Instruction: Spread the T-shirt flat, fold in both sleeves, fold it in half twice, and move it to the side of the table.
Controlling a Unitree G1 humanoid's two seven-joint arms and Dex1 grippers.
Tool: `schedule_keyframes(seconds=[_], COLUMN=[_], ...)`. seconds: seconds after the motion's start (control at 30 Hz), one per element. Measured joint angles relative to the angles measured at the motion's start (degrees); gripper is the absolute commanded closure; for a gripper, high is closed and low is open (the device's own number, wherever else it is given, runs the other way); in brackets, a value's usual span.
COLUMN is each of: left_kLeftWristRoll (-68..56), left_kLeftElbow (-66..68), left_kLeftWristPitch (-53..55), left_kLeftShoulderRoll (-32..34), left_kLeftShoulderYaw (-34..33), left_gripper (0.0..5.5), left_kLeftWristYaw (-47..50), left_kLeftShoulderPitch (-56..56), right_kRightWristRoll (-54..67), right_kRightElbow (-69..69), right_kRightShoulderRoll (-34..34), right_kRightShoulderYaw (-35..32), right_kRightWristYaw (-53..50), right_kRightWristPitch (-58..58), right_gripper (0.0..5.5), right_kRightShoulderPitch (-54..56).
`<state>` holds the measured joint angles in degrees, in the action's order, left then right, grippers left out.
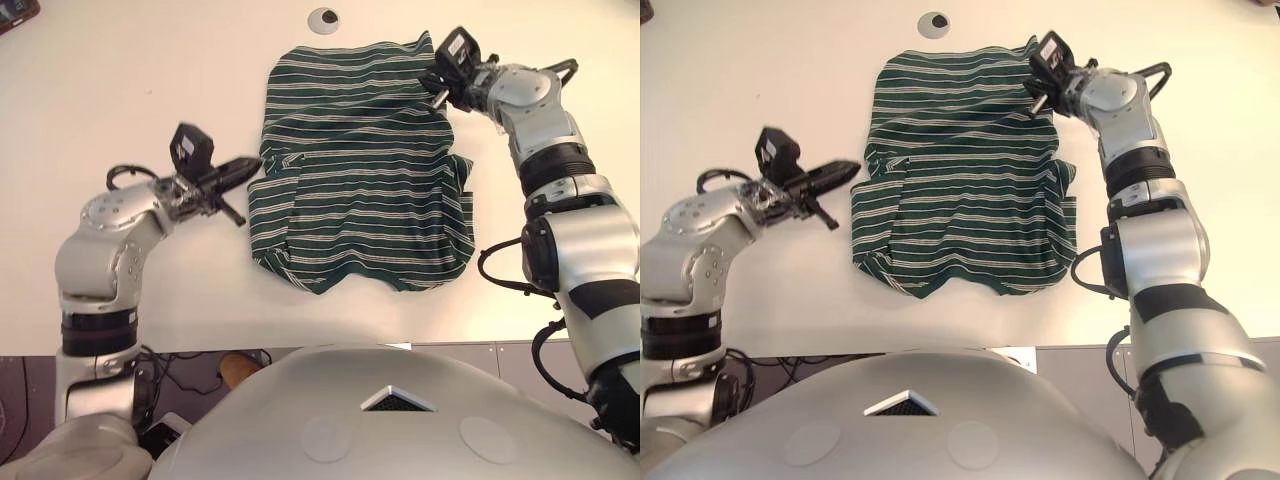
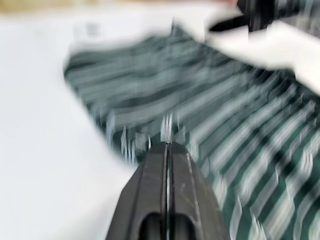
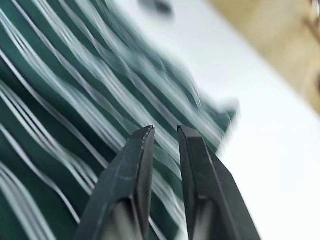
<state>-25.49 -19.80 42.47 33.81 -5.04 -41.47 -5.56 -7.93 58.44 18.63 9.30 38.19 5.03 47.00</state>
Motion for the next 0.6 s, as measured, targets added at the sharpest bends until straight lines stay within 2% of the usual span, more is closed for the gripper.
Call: schedule_keyframes(seconds=[0.13,0.27,0.33,0.4,0.53,0.6], left_kLeftWristRoll=[-2.57,-3.36,-3.84,-2.44,11.57,12.66], left_kLeftElbow=[-2.25,-2.29,-3.70,-5.93,-3.06,-1.89], left_kLeftWristPitch=[3.39,4.29,3.12,0.59,-5.61,-6.91], left_kLeftShoulderRoll=[0.38,-1.27,-3.45,-3.81,-1.66,-1.67], left_kLeftShoulderYaw=[-2.22,-1.75,0.30,5.17,18.40,17.26], left_gripper=[4.45,4.33,4.33,4.33,4.33,4.14], left_kLeftWristYaw=[0.76,2.43,2.72,2.05,4.56,6.33], left_kLeftShoulderPitch=[-3.58,-3.89,-3.77,-2.90,0.19,0.11], right_kRightWristRoll=[1.28,1.15,0.98,0.10,-2.06,-2.82], right_kRightElbow=[-9.85,-13.37,-13.86,-12.99,-10.19,-8.77], right_kRightShoulderRoll=[-5.67,-6.78,-6.71,-6.61,-6.61,-6.61], right_kRightShoulderYaw=[2.69,4.28,4.89,6.47,9.03,9.31], right_kRightWristYaw=[2.87,2.94,3.15,2.80,1.50,1.45], right_kRightWristPitch=[-3.57,-7.28,-8.25,-8.19,-6.23,-5.36], right_gripper=[4.61,4.61,4.61,4.61,4.61,4.61], right_kRightShoulderPitch=[-7.11,-11.70,-11.82,-11.15,-9.35,-8.41])
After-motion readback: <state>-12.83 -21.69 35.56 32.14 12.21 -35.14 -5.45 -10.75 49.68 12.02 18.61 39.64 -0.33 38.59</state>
